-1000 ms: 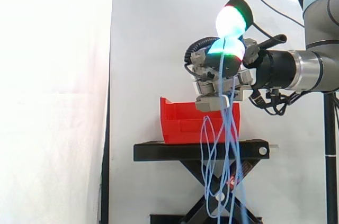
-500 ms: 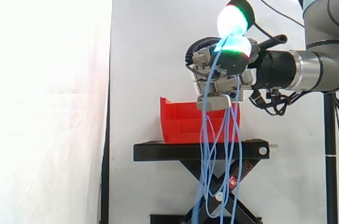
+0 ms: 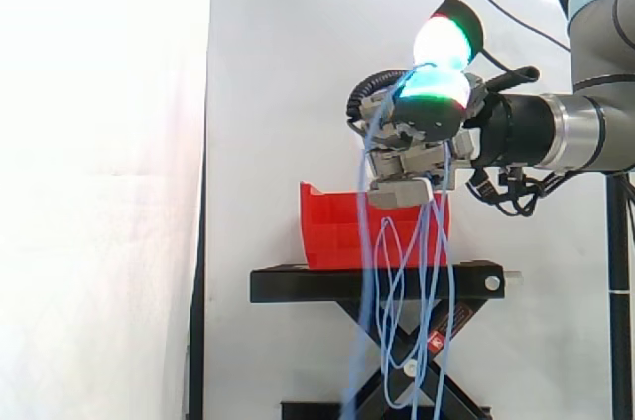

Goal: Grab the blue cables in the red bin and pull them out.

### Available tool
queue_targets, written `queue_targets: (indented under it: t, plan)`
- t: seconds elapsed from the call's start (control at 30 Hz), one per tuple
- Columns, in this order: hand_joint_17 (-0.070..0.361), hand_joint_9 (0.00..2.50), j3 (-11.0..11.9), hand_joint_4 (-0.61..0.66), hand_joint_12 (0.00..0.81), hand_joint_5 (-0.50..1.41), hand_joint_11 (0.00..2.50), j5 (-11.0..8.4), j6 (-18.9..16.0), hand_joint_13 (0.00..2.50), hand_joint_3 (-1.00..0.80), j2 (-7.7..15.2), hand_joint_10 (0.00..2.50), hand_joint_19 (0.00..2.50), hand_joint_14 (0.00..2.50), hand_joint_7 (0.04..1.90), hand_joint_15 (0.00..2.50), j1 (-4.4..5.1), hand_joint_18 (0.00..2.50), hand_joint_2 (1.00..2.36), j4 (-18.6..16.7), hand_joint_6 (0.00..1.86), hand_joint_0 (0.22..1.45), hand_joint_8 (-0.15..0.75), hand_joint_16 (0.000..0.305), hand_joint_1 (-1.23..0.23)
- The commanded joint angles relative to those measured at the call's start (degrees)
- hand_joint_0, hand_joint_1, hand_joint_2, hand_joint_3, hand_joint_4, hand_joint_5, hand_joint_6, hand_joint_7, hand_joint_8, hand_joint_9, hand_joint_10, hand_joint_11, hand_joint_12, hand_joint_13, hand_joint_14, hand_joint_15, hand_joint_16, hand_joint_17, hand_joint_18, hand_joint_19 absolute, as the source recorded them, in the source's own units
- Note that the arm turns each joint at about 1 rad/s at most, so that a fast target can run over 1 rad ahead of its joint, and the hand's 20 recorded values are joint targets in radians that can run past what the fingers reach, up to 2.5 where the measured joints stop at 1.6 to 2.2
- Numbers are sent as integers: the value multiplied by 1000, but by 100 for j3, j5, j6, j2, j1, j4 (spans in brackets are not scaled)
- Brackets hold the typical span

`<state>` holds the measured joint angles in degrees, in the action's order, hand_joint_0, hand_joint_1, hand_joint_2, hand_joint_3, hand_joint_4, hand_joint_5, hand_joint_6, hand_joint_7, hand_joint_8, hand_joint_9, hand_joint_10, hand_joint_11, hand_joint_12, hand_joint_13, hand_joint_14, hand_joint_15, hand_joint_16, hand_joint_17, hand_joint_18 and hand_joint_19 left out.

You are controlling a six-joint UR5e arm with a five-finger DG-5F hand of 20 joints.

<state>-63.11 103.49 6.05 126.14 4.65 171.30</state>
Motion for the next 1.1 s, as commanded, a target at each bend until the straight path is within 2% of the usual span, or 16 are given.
queue_targets:
  t: [0.0,0.6,0.73,0.87,1.07]
  plan:
    - [97,1350,0,244,315,837,1301,-4,6,1224,-1000,7,35,1177,1149,436,1126,1,876,1000,0,697,898,331,43,-967]
    - [97,1337,0,213,314,779,1308,-4,6,1222,-1000,7,34,1169,1134,359,1107,1,874,1000,0,894,953,316,43,-1002]
    - [98,1312,0,188,315,762,1310,-4,6,1225,-943,-2,34,1159,1132,345,1098,1,876,1002,0,944,964,295,43,-1006]
    - [98,1269,0,176,323,695,1312,-4,6,1231,-896,-2,33,1160,1124,260,1102,1,879,1004,0,1130,976,286,44,-1010]
    - [98,1252,0,134,324,651,1334,4,6,1234,-845,-2,34,1160,1122,207,1103,-8,879,1007,0,1238,986,278,43,-1019]
